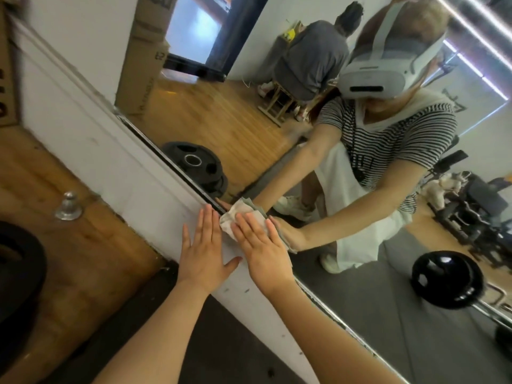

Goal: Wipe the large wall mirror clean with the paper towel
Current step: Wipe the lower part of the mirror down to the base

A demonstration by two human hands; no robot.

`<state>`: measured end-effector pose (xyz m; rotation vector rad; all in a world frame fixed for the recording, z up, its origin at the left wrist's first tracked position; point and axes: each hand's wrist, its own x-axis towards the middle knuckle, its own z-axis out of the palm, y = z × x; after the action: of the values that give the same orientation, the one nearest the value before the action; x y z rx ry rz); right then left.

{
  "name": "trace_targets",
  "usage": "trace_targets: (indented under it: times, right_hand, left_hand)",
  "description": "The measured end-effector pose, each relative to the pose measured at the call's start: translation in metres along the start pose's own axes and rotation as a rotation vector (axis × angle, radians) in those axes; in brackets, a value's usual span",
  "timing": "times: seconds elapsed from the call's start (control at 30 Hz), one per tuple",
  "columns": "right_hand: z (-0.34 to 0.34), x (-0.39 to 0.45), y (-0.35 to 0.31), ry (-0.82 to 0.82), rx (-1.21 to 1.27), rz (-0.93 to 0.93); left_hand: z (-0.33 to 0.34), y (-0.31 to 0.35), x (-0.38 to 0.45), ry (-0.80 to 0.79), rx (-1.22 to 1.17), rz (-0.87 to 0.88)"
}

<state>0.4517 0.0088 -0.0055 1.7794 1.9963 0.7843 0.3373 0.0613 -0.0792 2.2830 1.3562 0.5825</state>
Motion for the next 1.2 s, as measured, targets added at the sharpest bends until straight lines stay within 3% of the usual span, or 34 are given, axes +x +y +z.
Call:
trace_targets:
  times: [0.23, 0.47, 0.63, 0.77, 0.93, 1.0, 1.1, 1.2]
  right_hand:
    - [-0.024, 0.016, 0.017, -0.191, -0.156, -0.183]
    - [-0.082, 0.063, 0.053, 0.323, -0.139, -0.063]
    - [-0.146, 0.099, 0.099, 0.650, -0.087, 0.190]
    - [-0.153, 0.115, 0.097, 0.765, -0.087, 0.330]
    - [-0.115, 0.119, 0.058, 0.601, -0.009, 0.282]
    - [-0.108, 0.117, 0.033, 0.424, -0.024, 0.188]
    - [-0.080, 0.105, 0.006, 0.029, 0.016, 0.016]
    - [-0.036, 0.083, -0.007, -0.074, -0.118, -0.111]
  left_hand:
    - [-0.013, 0.004, 0.006, -0.033, -0.003, -0.035]
    - [-0.036, -0.007, 0.022, 0.002, -0.062, -0.088]
    - [-0.038, -0.017, 0.023, -0.048, -0.025, -0.069]
    - [-0.037, -0.024, 0.025, -0.062, 0.002, -0.030]
    - [-0.029, -0.027, 0.025, -0.030, -0.002, -0.022]
    - [-0.025, -0.025, 0.026, -0.020, -0.028, -0.031]
    - [-0.021, -0.023, 0.027, 0.006, -0.057, -0.047]
    - [-0.020, -0.021, 0.026, 0.029, -0.076, -0.062]
